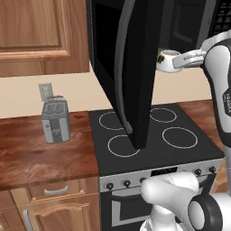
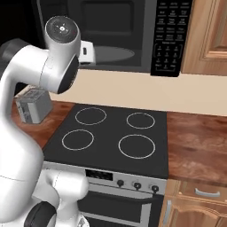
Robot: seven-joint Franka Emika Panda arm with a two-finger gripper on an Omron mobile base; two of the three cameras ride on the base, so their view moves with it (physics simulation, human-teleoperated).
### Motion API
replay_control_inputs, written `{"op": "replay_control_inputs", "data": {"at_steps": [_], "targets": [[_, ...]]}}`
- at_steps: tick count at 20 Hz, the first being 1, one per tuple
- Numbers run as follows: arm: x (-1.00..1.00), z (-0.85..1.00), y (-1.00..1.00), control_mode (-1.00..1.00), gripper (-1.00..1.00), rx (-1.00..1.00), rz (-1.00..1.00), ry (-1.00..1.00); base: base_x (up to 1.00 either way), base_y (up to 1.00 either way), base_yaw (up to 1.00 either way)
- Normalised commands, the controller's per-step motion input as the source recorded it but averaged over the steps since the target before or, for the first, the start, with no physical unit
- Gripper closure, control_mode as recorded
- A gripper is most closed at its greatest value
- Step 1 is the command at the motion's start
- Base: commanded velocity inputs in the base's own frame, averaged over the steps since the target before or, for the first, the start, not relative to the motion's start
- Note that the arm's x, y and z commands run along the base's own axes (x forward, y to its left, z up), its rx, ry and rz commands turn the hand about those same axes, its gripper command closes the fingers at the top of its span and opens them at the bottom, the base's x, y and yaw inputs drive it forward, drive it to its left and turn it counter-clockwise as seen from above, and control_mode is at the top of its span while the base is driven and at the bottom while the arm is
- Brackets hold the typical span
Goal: Pick the cup of tea, navigate to the dining table, and place it on the saucer.
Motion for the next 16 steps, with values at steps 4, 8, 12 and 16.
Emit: {"op": "replay_control_inputs", "data": {"at_steps": [4,8,12,16], "targets": [[0.00,0.00,0.00,1.00,1.00,0.00,0.00,0.00,-0.85,-0.05,0.05],[0.00,0.00,0.00,1.00,1.00,0.00,0.00,0.00,-1.00,-0.29,0.28],[0.00,0.00,0.00,1.00,1.00,0.00,0.00,0.00,-1.00,-0.37,0.38],[0.00,0.00,0.00,1.00,1.00,0.00,0.00,0.00,-1.00,-0.27,0.45]]}}
